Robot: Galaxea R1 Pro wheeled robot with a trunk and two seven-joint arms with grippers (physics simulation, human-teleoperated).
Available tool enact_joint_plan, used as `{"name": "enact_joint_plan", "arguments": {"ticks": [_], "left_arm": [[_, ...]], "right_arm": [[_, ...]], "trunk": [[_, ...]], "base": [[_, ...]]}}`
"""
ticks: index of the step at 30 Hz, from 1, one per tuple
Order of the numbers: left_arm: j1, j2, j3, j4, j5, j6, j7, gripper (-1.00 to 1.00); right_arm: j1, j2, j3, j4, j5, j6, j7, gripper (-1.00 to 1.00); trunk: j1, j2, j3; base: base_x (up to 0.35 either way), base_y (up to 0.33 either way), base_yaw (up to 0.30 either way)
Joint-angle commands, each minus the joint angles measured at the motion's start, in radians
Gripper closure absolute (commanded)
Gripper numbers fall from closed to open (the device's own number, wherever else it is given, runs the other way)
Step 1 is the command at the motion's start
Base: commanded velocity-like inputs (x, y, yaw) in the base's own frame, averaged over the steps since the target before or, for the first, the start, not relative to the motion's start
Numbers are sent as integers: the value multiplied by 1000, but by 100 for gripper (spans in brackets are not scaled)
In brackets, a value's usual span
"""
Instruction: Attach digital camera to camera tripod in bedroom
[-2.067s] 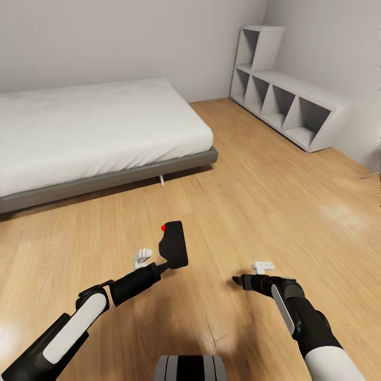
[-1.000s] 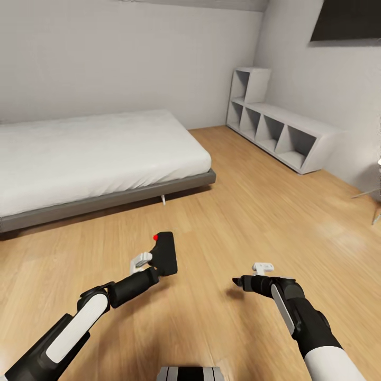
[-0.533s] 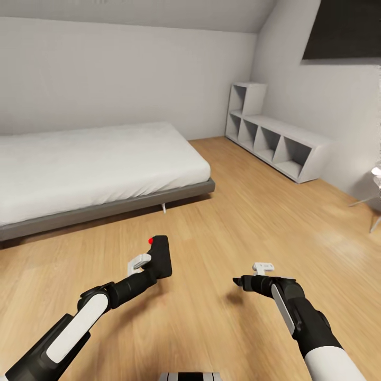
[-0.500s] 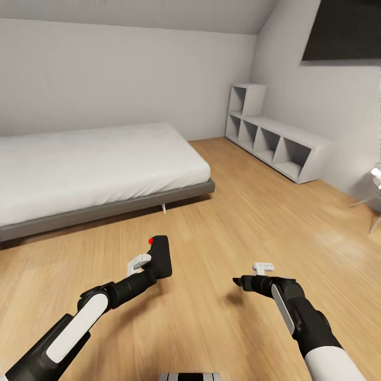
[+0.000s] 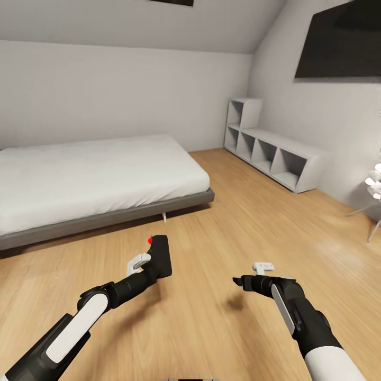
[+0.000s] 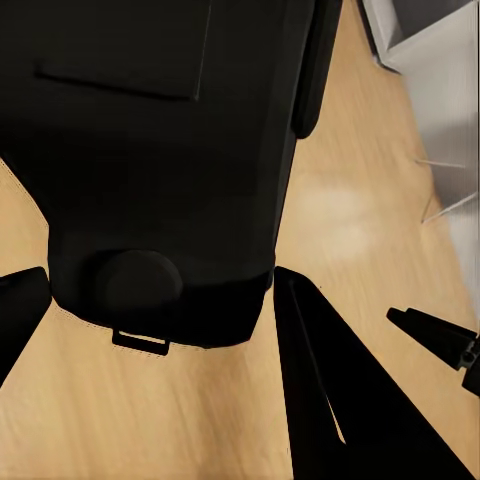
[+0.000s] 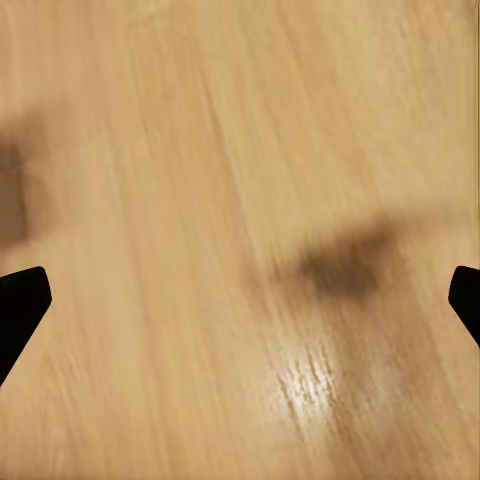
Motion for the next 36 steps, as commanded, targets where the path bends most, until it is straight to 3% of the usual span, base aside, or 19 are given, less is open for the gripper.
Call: {"name": "enact_joint_plan", "arguments": {"ticks": [1, 36], "left_arm": [[-1, 1, -2, -2, 7, 1, 9, 100], [-1, 1, -1, -1, 9, 0, 8, 100]], "right_arm": [[0, 0, -1, -1, -8, 6, 0, -100], [0, 1, -1, 6, -8, 4, 0, -100]], "trunk": [[-1, 0, 3], [-16, 8, 138]], "base": [[0, 0, 0], [0, 0, 0]]}}
